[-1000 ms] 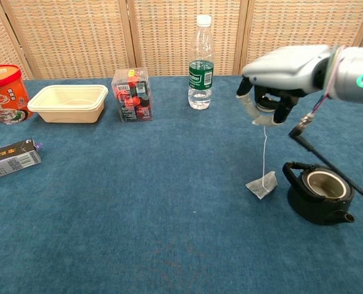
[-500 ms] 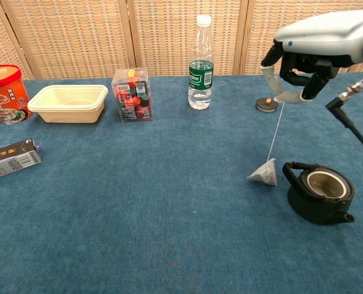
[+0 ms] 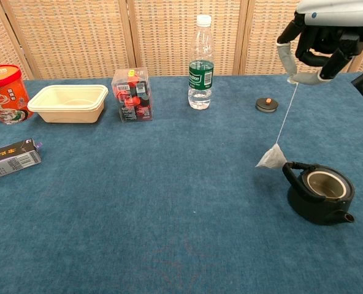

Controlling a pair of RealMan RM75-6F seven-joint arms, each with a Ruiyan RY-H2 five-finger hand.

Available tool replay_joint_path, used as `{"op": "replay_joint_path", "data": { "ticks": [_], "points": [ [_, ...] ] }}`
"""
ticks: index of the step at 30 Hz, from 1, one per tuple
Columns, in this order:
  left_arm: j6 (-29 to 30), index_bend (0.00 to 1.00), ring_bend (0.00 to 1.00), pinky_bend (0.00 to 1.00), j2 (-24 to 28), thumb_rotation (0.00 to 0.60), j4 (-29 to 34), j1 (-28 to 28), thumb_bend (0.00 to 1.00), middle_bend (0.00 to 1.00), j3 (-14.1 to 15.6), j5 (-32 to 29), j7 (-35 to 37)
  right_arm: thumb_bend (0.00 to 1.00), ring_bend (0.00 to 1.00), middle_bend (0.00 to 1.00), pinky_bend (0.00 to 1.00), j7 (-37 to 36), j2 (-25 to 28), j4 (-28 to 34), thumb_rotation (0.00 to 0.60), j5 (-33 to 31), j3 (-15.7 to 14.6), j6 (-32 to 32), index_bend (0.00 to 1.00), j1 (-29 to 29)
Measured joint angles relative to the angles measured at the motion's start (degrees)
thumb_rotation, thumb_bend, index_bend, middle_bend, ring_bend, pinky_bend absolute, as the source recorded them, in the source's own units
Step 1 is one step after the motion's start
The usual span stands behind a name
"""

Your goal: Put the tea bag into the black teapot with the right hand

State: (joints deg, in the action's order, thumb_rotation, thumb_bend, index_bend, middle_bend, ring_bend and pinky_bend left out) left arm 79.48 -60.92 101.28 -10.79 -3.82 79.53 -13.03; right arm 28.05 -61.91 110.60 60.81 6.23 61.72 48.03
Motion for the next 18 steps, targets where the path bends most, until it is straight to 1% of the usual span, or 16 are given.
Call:
{"op": "replay_joint_path", "data": {
  "ticks": [18],
  "points": [
    [-0.9,0.0,0.0,0.0,-0.4,0.6,0.1,-0.3,0.37,0.0,0.2,-0.4,-0.8,0.64,0.93,0.91,1.0,-3.1,5.2,2.4,0.6,2.4,0.6,2.3,0.65,-4.5]
  ]
}}
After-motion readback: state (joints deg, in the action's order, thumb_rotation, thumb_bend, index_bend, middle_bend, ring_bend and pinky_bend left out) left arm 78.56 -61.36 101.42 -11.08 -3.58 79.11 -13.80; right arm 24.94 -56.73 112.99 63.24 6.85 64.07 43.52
